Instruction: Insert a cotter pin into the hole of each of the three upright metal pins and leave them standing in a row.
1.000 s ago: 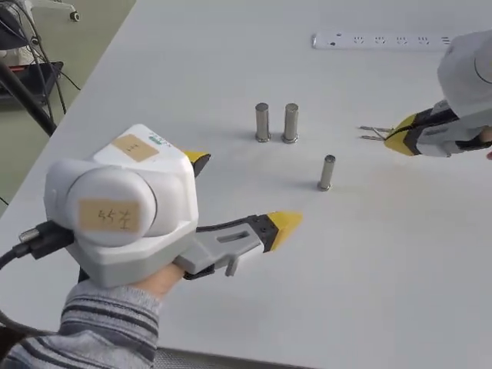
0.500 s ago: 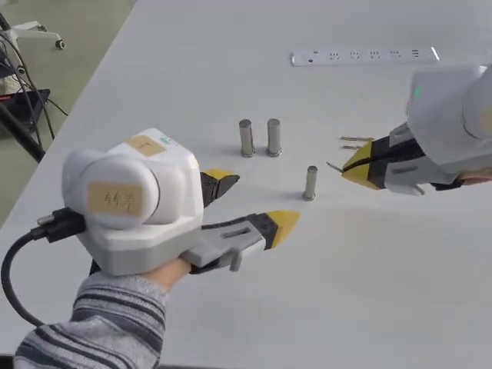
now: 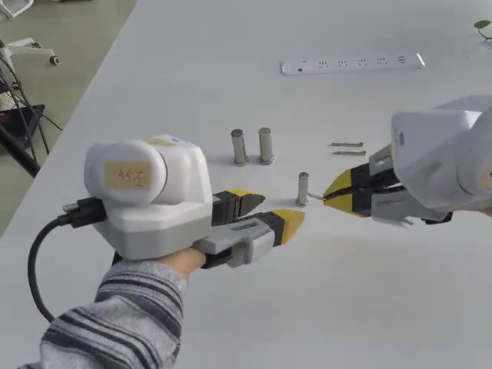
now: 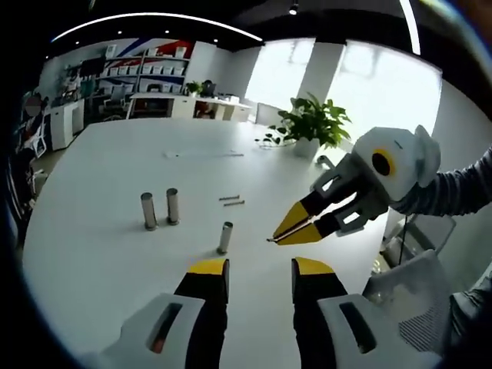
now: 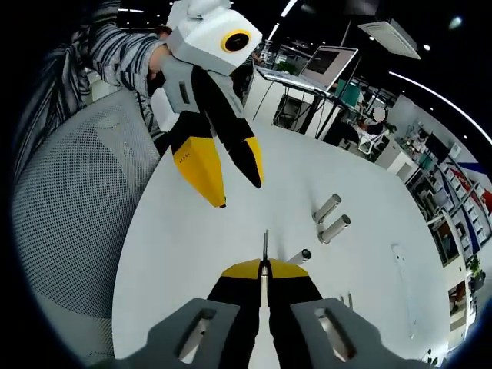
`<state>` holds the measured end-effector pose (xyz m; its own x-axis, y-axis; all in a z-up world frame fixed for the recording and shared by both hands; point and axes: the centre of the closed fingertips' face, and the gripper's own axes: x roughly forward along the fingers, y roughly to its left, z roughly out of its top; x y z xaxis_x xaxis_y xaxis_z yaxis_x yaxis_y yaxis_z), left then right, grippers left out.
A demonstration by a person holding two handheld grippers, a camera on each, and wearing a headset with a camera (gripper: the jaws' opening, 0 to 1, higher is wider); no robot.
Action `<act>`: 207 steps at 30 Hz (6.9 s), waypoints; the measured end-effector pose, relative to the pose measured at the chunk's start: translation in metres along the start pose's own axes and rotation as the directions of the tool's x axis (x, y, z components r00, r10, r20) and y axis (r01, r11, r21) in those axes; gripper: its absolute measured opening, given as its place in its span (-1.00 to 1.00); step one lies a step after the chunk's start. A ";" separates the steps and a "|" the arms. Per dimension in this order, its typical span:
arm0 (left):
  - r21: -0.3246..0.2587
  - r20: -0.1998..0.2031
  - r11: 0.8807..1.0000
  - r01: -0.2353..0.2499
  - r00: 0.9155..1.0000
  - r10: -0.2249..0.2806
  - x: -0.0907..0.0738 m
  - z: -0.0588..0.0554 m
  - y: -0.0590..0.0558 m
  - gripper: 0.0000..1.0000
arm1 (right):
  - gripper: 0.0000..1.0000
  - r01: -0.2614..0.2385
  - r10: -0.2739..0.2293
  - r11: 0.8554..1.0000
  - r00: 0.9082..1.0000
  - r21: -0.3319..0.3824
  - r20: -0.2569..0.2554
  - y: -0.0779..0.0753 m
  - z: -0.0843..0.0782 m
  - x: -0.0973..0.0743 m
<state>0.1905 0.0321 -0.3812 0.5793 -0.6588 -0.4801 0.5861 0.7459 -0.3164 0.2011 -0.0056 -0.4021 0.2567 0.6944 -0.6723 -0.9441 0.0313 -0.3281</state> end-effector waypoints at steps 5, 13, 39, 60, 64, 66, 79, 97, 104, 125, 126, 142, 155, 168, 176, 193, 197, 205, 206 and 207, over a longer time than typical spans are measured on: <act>-0.034 -0.008 0.999 0.016 1.000 -0.017 0.006 -0.001 -0.003 -0.57 | -1.00 0.004 -0.003 1.000 1.000 -0.009 0.020 0.003 0.005 -0.001; -0.098 0.015 0.994 0.057 0.998 -0.056 0.017 0.004 -0.014 -0.74 | -1.00 0.001 0.000 0.999 0.999 -0.034 0.035 0.007 0.009 -0.002; -0.224 0.040 0.972 0.070 0.997 -0.063 0.022 0.005 -0.016 -1.00 | -1.00 0.000 0.002 0.998 0.999 -0.057 0.046 0.008 0.017 -0.003; 0.099 0.021 0.988 0.120 0.992 -0.122 0.016 0.000 -0.025 -1.00 | -0.88 -0.066 0.048 0.983 0.994 0.173 0.102 0.013 0.012 -0.006; 0.172 0.018 0.977 0.126 0.991 -0.131 0.013 -0.002 -0.025 -1.00 | -0.89 -0.117 0.087 0.964 0.987 0.239 0.135 0.015 0.008 -0.007; 0.161 0.012 0.976 0.149 0.988 -0.153 0.012 -0.003 -0.027 -1.00 | -0.89 -0.134 0.093 0.952 0.983 0.276 0.156 0.017 0.009 -0.008; 0.220 -0.006 0.949 0.227 0.973 -0.231 0.011 -0.007 -0.041 -1.00 | -1.00 -0.202 0.158 0.933 0.973 0.297 0.167 0.036 0.011 -0.009; 0.194 0.011 0.954 0.227 0.972 -0.234 0.010 -0.011 -0.042 -1.00 | -1.00 -0.155 0.150 0.984 0.987 0.088 0.064 0.037 0.013 -0.014; 0.158 0.023 0.967 0.201 0.978 -0.207 0.011 -0.012 -0.037 -0.96 | -1.00 -0.147 0.147 0.989 0.989 0.027 0.023 0.036 0.011 -0.013; 0.292 0.070 0.953 -0.083 0.995 0.066 0.033 -0.008 0.013 -0.42 | -1.00 0.037 -0.032 0.999 0.981 0.023 -0.193 -0.019 -0.039 -0.003; 0.290 0.071 0.953 -0.091 0.995 0.073 0.035 -0.008 0.015 -0.41 | -1.00 0.043 -0.038 0.999 0.980 0.025 -0.197 -0.021 -0.040 -0.002; 0.242 0.060 0.960 -0.143 0.989 0.132 0.066 -0.007 0.041 -0.44 | -1.00 0.088 -0.069 0.994 0.966 0.066 -0.250 -0.045 -0.058 0.024; 0.223 0.019 0.963 -0.152 0.988 0.152 0.102 -0.015 0.051 -0.60 | -1.00 0.070 -0.043 0.994 0.961 0.089 -0.272 -0.049 -0.070 0.035; 0.177 -0.001 0.974 -0.141 0.990 0.143 0.119 -0.022 0.053 -0.80 | -1.00 0.060 -0.035 0.994 0.961 0.086 -0.274 -0.048 -0.067 0.036; 0.162 0.009 0.975 -0.154 0.988 0.154 0.121 -0.021 0.056 -0.88 | -1.00 0.060 -0.036 0.995 0.963 0.080 -0.267 -0.048 -0.063 0.037; 0.209 0.035 0.964 -0.164 0.986 0.160 0.121 -0.021 0.056 -0.90 | -1.00 0.048 -0.029 0.996 0.971 0.076 -0.236 -0.050 -0.052 0.042; 0.200 0.039 0.965 -0.172 0.985 0.168 0.120 -0.021 0.056 -0.90 | -1.00 0.047 -0.029 0.996 0.973 0.076 -0.230 -0.050 -0.049 0.045; 0.190 0.049 0.965 -0.182 0.983 0.176 0.120 -0.021 0.057 -0.90 | -0.93 0.059 -0.042 0.992 0.987 0.109 -0.153 -0.052 -0.037 0.047; 0.189 0.049 0.964 -0.185 0.983 0.179 0.120 -0.021 0.057 -0.90 | -0.87 0.067 -0.049 0.992 0.987 0.111 -0.153 -0.054 -0.037 0.047; 0.189 0.050 0.964 -0.187 0.982 0.181 0.121 -0.021 0.057 -0.90 | -0.85 0.072 -0.053 0.991 0.986 0.112 -0.157 -0.055 -0.037 0.045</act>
<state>0.2816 -0.0029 -0.4745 0.7031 -0.5171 -0.4881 0.5637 0.8238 -0.0607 0.2721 -0.0030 -0.4389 0.3361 0.5701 -0.7497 -0.9405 0.1609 -0.2993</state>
